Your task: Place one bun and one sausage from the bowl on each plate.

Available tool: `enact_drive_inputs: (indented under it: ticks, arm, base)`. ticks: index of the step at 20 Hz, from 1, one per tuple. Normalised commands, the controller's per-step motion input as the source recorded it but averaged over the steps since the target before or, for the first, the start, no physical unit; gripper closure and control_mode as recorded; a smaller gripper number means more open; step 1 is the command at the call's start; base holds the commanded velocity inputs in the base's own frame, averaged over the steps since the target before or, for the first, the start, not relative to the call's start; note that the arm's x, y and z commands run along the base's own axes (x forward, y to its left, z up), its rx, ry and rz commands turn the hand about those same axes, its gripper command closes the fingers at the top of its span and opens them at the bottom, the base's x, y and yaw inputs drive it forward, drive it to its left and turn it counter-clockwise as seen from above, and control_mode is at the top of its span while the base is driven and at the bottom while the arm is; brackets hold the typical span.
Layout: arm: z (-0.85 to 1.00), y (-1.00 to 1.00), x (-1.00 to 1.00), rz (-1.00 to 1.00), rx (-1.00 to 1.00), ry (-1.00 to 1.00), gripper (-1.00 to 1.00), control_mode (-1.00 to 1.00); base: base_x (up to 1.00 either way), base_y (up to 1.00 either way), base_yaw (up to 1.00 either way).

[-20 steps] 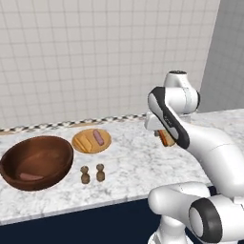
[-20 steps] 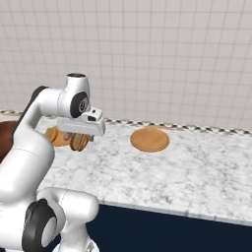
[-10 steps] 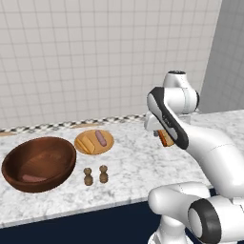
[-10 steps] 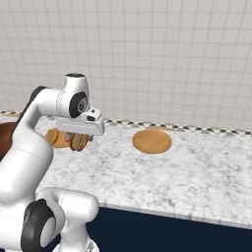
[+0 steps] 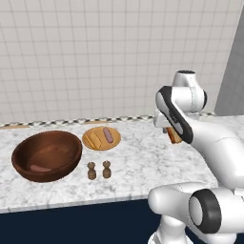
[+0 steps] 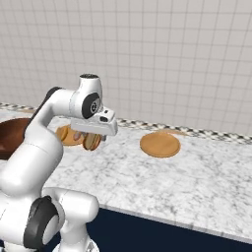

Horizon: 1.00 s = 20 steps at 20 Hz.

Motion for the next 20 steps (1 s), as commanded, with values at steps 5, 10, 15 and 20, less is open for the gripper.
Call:
enact_drive_inputs:
  ticks: [5,10,15,20]
  arm:
    - [-0.03,-1.00,0.50,-0.06,0.03,0.00,1.00,-1.00]
    - [-0.10,-1.00,0.39,-0.20,0.07,0.00,1.00,-1.00]
    - [-0.13,-0.92,0.60,-0.06,0.14,0.00,1.00,-1.00]
    - [-0.48,-0.08,0.89,0.06,0.03,0.00,1.00,-1.00]
  base:
    - [0.00,0.00,0.00]
    - [0.00,0.00,0.00]
    - [0.00,0.00,0.00]
    - [0.00,0.00,0.00]
